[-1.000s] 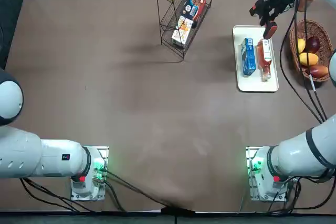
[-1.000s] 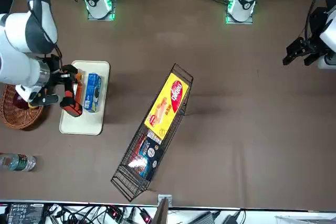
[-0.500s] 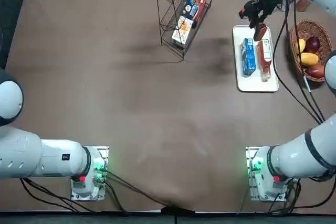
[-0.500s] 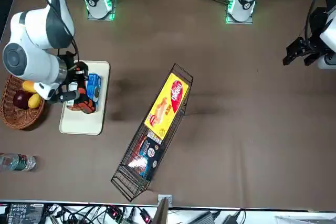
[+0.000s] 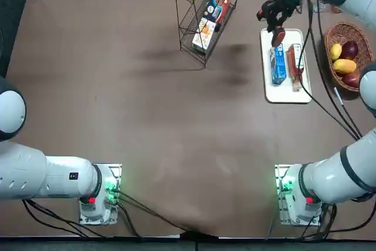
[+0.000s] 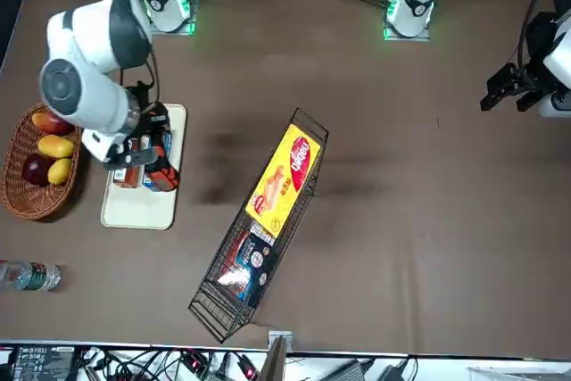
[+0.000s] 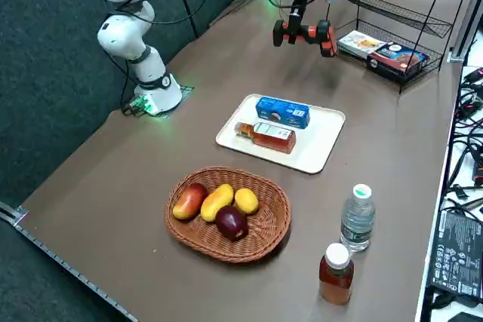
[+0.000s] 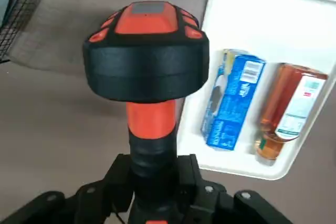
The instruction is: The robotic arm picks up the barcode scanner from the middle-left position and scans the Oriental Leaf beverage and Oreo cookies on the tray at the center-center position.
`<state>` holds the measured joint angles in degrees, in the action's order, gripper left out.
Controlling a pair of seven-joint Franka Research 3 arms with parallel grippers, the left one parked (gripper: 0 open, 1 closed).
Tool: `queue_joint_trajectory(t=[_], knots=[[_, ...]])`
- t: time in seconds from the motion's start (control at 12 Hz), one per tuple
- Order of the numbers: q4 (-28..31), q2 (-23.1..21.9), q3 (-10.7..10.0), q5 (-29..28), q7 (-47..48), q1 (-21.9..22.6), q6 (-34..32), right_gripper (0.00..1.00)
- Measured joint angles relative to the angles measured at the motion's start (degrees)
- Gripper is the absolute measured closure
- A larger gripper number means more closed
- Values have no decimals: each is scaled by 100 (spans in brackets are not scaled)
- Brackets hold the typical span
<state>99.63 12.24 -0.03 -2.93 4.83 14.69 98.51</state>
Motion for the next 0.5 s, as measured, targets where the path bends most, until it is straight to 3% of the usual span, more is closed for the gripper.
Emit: queue_joint_trajectory(t=[0.5], knots=[[500,16,9,-3,793,691,605,58]])
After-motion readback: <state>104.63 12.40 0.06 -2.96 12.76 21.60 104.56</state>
